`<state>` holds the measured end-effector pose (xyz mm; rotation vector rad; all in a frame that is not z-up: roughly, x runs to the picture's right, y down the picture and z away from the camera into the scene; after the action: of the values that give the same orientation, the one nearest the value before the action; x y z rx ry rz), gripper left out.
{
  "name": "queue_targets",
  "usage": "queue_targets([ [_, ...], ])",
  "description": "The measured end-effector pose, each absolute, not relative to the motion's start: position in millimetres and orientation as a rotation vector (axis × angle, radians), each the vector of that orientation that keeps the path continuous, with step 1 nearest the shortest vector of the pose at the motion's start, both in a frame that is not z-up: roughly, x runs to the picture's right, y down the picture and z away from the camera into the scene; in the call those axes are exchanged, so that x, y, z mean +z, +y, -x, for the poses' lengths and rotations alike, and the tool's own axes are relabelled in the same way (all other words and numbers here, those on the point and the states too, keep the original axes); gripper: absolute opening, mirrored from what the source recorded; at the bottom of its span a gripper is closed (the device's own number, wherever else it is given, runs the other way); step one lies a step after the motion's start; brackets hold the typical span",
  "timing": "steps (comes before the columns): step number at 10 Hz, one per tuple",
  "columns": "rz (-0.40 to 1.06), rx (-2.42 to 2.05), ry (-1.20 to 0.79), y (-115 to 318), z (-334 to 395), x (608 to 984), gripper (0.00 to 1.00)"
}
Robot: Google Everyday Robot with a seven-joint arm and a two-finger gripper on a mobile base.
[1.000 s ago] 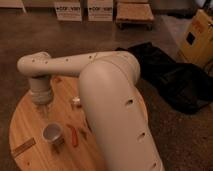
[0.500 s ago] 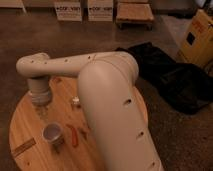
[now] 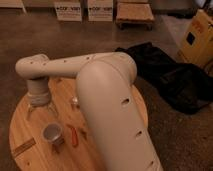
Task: Pick up the ceramic cup
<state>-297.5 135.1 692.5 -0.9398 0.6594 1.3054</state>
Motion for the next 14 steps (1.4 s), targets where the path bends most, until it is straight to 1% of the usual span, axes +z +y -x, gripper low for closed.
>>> queue_targets([
  [9,0.968,1.314,0.656,142.8,303.5,696.3,0.81],
  [10,0.970,1.312,0.661,144.0,302.7,696.9,0.78],
  [11,0.968,1.305,0.662,142.2,301.1,696.1,0.68],
  [12,0.968,1.301,0.665,142.1,299.3,695.6,0.62],
  [13,0.973,1.304,0.661,143.9,301.3,697.5,0.71],
  [14,0.976,1.301,0.658,146.5,305.3,698.8,0.89],
])
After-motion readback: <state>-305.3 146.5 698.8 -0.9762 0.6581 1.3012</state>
